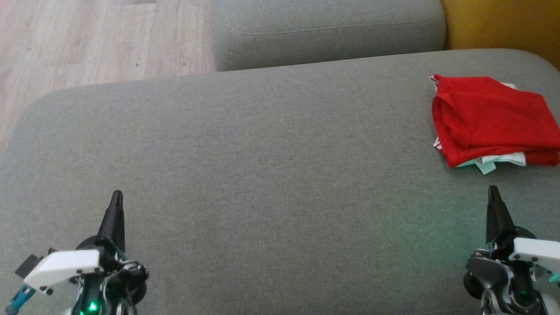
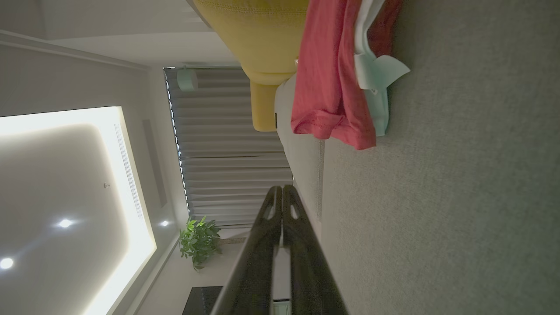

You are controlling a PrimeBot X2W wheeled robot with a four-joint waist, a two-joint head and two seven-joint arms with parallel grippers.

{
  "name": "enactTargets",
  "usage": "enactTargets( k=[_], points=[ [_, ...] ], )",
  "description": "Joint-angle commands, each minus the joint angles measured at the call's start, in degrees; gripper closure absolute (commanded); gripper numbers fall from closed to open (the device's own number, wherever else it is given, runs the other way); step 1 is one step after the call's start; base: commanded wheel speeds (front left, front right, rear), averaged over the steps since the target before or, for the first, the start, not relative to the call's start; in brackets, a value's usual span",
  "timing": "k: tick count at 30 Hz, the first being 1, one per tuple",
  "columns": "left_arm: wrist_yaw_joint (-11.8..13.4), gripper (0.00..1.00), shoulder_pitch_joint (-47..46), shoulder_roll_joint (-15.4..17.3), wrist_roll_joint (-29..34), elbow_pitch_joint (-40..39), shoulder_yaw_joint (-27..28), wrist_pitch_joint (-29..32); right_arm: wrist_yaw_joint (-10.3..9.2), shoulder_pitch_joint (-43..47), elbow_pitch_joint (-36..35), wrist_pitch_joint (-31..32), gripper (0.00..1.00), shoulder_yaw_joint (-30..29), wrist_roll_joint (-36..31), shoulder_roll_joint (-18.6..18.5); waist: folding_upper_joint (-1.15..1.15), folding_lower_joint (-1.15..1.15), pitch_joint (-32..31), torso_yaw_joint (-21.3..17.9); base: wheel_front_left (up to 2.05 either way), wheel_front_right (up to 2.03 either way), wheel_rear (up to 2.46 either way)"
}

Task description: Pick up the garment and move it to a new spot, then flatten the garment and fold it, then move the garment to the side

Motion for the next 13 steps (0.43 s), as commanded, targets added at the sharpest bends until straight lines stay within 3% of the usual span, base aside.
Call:
enactTargets(
  k=[1,13],
  points=[
    [-0.4,1.0,-3.2,1.0,-0.1,-1.7,1.9,0.2,-0.04,-3.2,-2.2,0.3,1.0,1.2,0.4,-0.3,0.0,0.0,0.0,0.0,0.0,0.0,0.0],
    [-0.4,1.0,-3.2,1.0,-0.1,-1.7,1.9,0.3,-0.04,-3.2,-2.2,0.3,1.0,1.2,0.4,-0.3,0.0,0.0,0.0,0.0,0.0,0.0,0.0]
  ],
)
